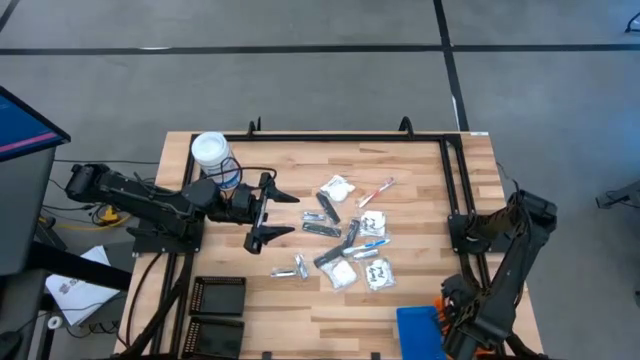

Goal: Pick & Place Travel size toiletries
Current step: Put the vanity pack into the bottom black bin

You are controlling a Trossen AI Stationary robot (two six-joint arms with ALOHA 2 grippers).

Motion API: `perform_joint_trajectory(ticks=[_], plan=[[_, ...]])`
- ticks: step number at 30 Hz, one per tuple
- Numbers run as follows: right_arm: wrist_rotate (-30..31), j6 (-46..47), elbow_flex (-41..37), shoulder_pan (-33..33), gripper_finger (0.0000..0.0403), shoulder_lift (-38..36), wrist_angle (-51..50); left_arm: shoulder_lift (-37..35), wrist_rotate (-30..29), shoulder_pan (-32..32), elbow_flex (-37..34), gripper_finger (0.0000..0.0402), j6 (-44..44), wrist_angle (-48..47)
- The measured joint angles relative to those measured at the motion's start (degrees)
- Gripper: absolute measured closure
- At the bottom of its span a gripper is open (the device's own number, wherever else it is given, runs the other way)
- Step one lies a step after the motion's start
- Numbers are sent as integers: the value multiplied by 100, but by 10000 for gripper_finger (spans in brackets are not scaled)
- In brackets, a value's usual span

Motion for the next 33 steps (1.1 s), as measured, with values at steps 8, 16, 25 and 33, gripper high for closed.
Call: perform_joint_trajectory(ticks=[8,16,25,33], plan=[[3111,-1293,734,-450,155,-114,-141,0,109,0,0,88,-11,-166],[4429,-3291,784,-1201,155,-93,-54,0,333,0,0,88,-424,-524],[4530,-5714,782,-1987,155,-48,545,13,636,-9,2,109,-1042,-1202],[4538,-6167,210,-2578,155,-97,311,13,643,-98,2,137,-1528,-1927]])
